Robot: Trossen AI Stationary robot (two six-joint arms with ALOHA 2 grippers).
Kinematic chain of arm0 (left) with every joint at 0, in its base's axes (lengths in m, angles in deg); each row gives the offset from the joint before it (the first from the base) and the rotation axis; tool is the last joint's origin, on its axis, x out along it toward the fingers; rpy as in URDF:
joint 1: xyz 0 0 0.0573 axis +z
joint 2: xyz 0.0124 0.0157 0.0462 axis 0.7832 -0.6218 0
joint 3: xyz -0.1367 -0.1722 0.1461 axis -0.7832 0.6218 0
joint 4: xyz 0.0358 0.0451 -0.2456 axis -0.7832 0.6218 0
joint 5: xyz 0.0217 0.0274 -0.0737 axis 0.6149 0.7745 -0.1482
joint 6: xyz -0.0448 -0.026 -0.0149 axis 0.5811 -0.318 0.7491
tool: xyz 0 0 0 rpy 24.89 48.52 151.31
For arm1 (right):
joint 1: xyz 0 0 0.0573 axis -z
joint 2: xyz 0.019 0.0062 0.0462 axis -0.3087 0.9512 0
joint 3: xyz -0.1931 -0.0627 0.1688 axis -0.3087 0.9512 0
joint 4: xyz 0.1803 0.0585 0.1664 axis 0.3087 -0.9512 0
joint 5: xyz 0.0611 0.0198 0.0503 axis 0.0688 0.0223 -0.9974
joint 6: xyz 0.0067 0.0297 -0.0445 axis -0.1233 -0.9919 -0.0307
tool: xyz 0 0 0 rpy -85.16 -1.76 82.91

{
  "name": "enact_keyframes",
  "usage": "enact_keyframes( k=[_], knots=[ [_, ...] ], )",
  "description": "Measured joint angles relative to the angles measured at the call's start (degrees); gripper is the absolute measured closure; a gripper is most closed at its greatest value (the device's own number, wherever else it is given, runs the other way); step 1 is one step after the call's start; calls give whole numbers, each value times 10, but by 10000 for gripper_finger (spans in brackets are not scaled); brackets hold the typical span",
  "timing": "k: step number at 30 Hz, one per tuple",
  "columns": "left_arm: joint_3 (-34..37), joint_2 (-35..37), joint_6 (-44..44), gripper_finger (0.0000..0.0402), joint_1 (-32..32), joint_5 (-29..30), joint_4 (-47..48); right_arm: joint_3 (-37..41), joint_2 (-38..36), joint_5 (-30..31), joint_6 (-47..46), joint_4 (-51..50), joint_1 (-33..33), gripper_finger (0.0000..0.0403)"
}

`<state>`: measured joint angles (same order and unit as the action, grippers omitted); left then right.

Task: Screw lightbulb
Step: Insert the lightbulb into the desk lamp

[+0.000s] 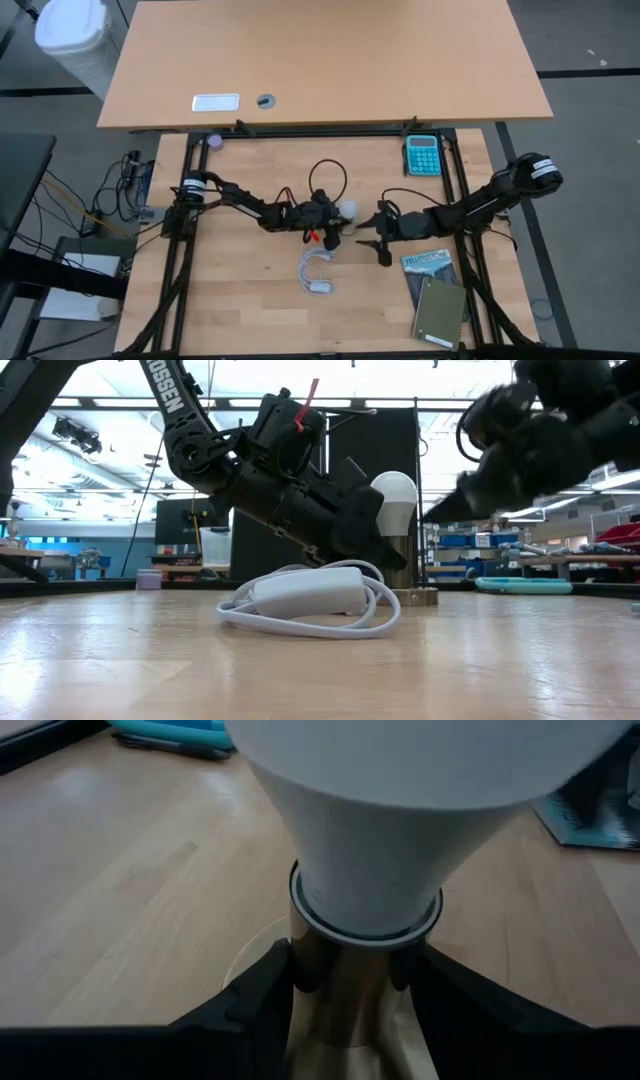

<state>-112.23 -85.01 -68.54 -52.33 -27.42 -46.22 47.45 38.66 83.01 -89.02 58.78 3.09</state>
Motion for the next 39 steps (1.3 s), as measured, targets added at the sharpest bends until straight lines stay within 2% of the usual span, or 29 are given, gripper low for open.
enact_keyframes(
  k=[3, 7, 13, 18, 23, 27, 30, 34, 39],
  knots=[
    [0, 0, 0, 213, 0, -7, 0, 0, 0, 39, -17, -32, 15, 199],
    [0, 0, -3, 213, 0, -18, 0, 0, 0, 35, 4, -21, 46, 197],
    [0, 0, -13, 213, 0, -44, 0, 1, 0, -99, 31, -6, 118, 194],
    [0, 0, -18, 213, 0, -71, -1, 1, 2, -191, 61, -5, 158, 175],
    [0, 1, -32, 213, 0, -100, 2, 1, 3, -222, 88, -25, 176, 126],
    [-1, 1, -49, 213, 1, -126, 10, 1, 3, -278, 93, -25, 184, 77],
    [-1, 1, -61, 213, 3, -146, 16, 1, 3, -287, 100, -17, 184, 50],
    [-1, 1, -63, 213, 11, -174, 17, 1, 3, -288, 112, 15, 183, 38],
    [0, 1, -63, 213, 16, -184, 16, 1, 3, -284, 121, 33, 170, 43]
  ],
)
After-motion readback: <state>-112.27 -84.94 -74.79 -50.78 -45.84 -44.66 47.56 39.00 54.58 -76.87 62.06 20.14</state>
